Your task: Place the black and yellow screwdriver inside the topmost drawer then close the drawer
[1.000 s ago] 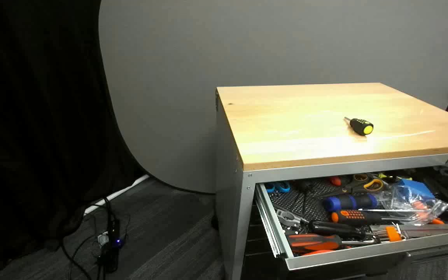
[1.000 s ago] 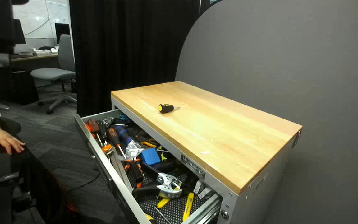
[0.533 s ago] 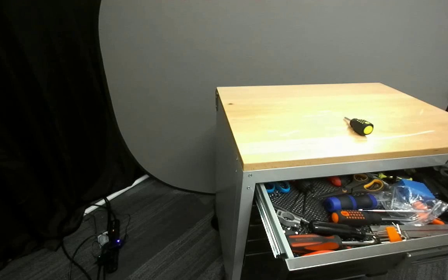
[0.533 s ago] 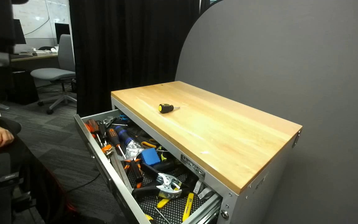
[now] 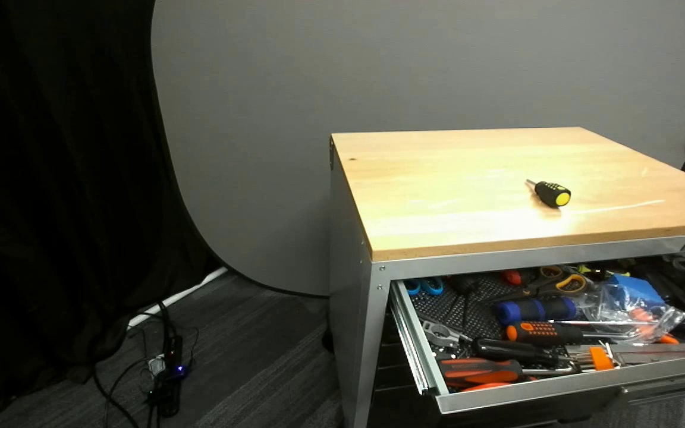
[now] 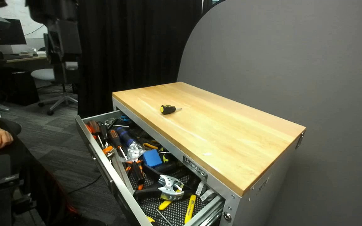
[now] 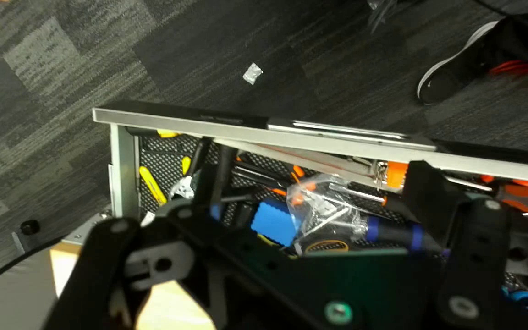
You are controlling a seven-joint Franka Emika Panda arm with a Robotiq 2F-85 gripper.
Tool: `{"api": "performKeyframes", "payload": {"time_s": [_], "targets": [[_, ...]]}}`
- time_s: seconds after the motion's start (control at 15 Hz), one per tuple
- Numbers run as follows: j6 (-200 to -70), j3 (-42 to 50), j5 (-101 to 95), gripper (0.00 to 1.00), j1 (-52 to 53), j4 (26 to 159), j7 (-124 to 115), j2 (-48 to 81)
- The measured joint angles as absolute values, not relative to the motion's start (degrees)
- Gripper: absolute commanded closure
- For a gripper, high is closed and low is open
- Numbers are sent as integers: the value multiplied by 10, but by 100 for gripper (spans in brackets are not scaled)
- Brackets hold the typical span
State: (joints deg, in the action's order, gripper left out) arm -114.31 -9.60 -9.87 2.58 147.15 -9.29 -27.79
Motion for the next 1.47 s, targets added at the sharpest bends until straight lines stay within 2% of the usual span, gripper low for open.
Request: {"api": "performKeyframes", "payload": {"time_s": [0.33,0.8,1.47], "targets": [[-1185,-138,-151,0,28,1344,-174,-102],[-1184,-111,-177,0,48,1144,-220,128],[-1203,-54,-153,0,115,998,-294,274]]}}
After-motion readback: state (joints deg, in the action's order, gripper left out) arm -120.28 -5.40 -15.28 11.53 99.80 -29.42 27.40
